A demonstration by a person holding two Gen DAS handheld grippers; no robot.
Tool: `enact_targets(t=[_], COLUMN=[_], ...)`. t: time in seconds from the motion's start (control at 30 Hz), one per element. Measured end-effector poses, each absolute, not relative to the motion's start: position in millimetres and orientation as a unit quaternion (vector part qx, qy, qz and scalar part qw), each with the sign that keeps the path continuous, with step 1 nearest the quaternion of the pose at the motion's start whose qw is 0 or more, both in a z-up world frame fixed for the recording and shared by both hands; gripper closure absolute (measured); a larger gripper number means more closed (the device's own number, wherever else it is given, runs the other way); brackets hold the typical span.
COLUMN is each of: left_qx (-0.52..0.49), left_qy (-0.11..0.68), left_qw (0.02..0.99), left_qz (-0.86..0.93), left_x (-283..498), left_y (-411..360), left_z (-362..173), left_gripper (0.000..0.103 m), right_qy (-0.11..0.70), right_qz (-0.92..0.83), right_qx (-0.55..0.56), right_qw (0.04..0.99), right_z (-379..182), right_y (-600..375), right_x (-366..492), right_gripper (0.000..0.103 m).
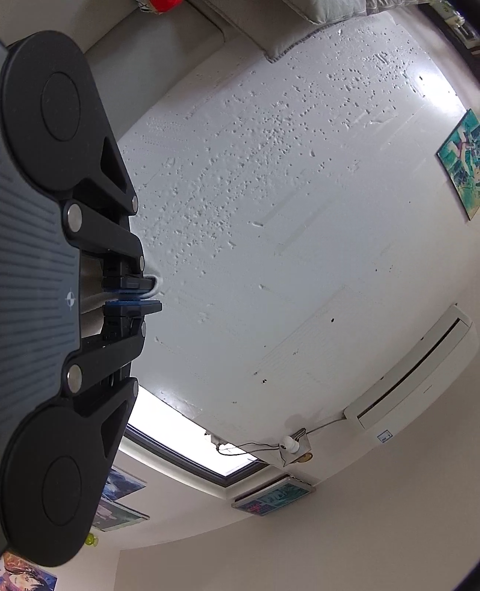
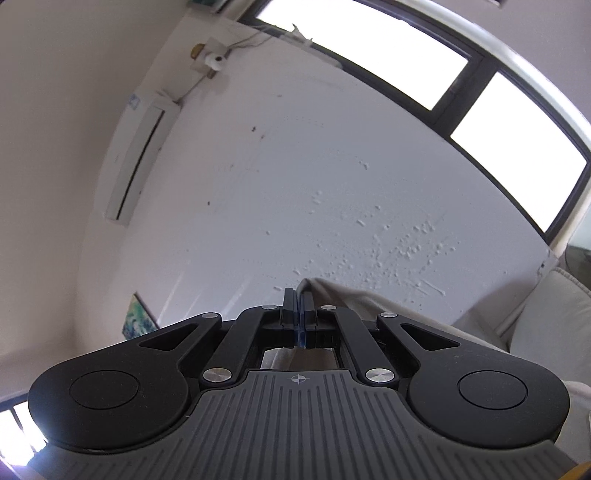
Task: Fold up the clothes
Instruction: 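Lift the sweatshirt high with both grippers to shake it out, then lower the sweatshirt with both grippers and lay it flat on the sofa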
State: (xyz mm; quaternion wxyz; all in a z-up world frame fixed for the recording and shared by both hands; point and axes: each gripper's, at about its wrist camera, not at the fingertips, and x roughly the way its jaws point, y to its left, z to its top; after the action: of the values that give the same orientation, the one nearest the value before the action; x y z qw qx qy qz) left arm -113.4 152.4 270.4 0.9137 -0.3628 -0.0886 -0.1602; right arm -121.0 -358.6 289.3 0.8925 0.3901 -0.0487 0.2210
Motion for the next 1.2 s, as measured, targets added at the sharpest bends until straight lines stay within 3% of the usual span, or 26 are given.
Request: enact_targets(t=[0.17,0.3,0.5,0.57,0.7,0.8,0.9,1.2], left_qx=[-0.377,-0.398,-0.436,-0.455,-0.45,-0.424,-0.413,-0.41], left_qy=[-0.073,-0.006,0.184,0.22,0.162,0.091,0.068,0.187], left_qw=[0.91,0.908,0.88,0.863,0.878,0.899,0.905,0.893], left_qz=[-0.158,-0.126,-0.027,-0.004,-0.021,-0.061,-0.08,-0.001], left_x=[-105,-61,76,123,156,147,135,133], left_y=[164,176,202,210,216,216,209,191], left_z=[270,251,181,169,190,214,206,67], left_gripper=[0.102,0.102,0.102,0.102,0.102,0.102,0.102,0.102], right_qy=[-0.045,0.007,0.206,0.223,0.179,0.131,0.116,0.258], right_qz=[0.231,0.213,0.123,0.104,0.111,0.138,0.151,0.094], right_qx=[0.375,0.38,0.402,0.405,0.42,0.424,0.416,0.424], right_qw=[0.897,0.9,0.884,0.88,0.883,0.886,0.889,0.863], right_z=[304,291,211,200,216,230,218,43], right_y=[-352,-338,-300,-290,-289,-301,-310,-299], right_x=[-107,-47,120,164,202,195,181,187], right_gripper=[0.102,0.102,0.102,0.102,0.102,0.102,0.102,0.102])
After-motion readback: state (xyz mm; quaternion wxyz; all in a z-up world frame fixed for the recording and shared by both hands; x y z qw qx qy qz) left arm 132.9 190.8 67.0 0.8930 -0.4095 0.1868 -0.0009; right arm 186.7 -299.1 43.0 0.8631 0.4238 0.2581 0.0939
